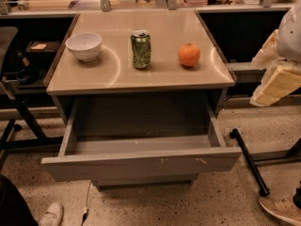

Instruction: Close top drawer

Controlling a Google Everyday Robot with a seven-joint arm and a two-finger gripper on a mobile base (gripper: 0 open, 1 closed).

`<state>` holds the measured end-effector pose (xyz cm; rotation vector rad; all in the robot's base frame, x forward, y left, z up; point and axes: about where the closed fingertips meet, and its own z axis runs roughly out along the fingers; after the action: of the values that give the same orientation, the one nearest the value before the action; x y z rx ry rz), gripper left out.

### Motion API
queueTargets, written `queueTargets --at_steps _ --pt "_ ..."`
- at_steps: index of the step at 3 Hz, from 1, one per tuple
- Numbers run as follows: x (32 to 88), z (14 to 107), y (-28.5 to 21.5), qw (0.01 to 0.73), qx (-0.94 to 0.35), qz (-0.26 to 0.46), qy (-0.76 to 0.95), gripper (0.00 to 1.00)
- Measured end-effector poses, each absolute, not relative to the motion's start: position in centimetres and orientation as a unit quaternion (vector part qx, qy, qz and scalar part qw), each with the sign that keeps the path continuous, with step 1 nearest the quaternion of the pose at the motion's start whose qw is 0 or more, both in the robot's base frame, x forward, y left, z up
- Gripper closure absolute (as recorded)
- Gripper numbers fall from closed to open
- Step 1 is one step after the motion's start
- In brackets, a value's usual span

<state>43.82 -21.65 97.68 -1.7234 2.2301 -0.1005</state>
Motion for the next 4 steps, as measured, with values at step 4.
queueTargets --at_steps 4 --pt "41.7 95.1 -21.4 0.132 -0.596 -0.025 0.792 1.00"
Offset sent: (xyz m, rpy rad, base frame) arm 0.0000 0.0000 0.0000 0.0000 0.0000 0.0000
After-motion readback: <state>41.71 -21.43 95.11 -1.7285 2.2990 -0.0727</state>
